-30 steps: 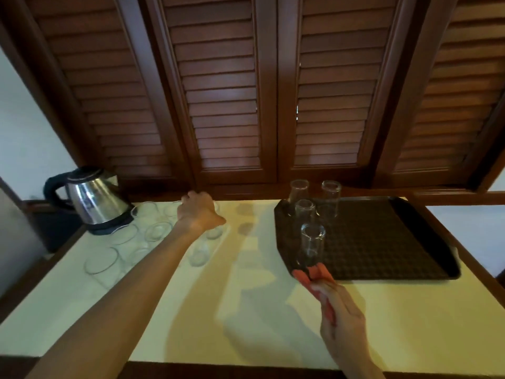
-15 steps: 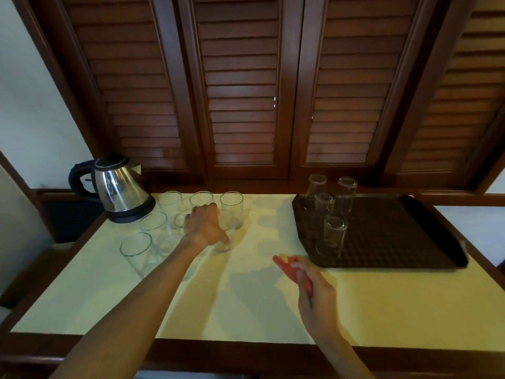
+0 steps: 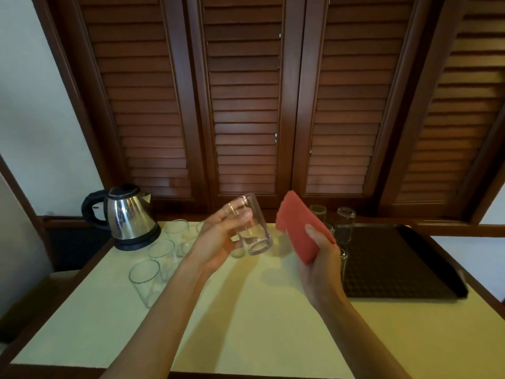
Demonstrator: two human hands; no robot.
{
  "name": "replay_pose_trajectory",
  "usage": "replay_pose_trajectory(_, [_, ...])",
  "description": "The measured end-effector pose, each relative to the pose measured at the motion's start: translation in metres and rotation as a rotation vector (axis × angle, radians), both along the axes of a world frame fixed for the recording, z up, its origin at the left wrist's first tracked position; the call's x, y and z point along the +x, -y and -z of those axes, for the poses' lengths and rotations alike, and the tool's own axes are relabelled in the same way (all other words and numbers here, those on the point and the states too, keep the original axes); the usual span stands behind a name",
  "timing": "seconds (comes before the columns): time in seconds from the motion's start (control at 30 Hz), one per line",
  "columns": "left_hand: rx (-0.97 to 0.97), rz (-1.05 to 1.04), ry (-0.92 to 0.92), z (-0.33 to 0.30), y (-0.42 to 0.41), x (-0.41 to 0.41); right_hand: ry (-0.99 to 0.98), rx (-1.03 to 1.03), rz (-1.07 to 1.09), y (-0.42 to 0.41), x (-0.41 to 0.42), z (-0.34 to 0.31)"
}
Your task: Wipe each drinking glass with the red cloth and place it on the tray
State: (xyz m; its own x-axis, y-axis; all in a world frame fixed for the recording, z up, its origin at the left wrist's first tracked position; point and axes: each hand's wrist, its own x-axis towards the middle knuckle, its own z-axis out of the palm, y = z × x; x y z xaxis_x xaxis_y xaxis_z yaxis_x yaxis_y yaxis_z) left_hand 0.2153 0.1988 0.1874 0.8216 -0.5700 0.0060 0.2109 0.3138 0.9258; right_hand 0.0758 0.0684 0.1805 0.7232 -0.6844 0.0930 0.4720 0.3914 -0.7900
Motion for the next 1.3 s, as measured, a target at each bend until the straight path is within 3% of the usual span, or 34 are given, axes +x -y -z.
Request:
replay_pose_trajectory(0.1, [-0.049,0.012,-0.031,-0.004,0.014,-0.016,0.006,-0.611,0.069,-0.006,0.009,-0.001])
replay_pose_trajectory(0.2, [-0.030,0.058,-0.038,-0.008,0.024,-0.029,-0.114,-1.266,0.155,-0.012,0.018,0.024])
replay_pose_trajectory(0.3, [-0.072,0.043,-0.099,-0.008,0.026,-0.042,-0.128,-1.472,0.222,-0.019,0.013,0.036])
replay_pose_trajectory(0.47, [0.006,0.003,0.112,-0.003,0.033,-0.068,-0.160,-1.209,0.129,-0.011,0.011,0.005])
replay_pose_trajectory(0.57, [-0.062,-0.019,0.029,-0.015,0.028,-0.056,-0.128,-1.412,0.123,-0.025,-0.004,0.030])
replay_pose_trajectory(0.77, [-0.053,0.059,0.080,-0.004,0.033,-0.068,-0.146,-1.207,0.235,-0.023,0.011,-0.001])
replay_pose_trajectory(0.87, [-0.115,0.006,-0.017,-0.010,0.024,-0.053,-0.100,-1.386,0.130,-0.029,-0.001,0.027])
replay_pose_trajectory(0.93, [-0.131,-0.005,-0.023,-0.011,0.019,-0.049,-0.083,-1.291,0.036,-0.025,-0.003,0.035])
replay_pose_trajectory(1.03, [-0.082,0.049,-0.004,-0.002,0.020,-0.064,-0.145,-1.112,0.110,-0.026,0.011,0.006])
replay_pose_trajectory(1.1, [-0.113,0.079,-0.031,-0.005,0.016,-0.061,-0.148,-1.292,0.157,-0.036,0.011,0.008])
replay_pose_trajectory(1.17, [-0.173,0.039,-0.068,-0.013,0.008,-0.046,-0.077,-1.389,0.065,-0.043,0.002,0.031])
replay_pose_trajectory(1.23, [-0.164,-0.005,-0.024,-0.015,0.002,-0.039,-0.061,-1.228,-0.017,-0.042,-0.002,0.037])
replay_pose_trajectory(1.3, [-0.099,0.051,0.010,-0.008,0.001,-0.049,-0.126,-1.020,0.033,-0.040,0.012,0.020])
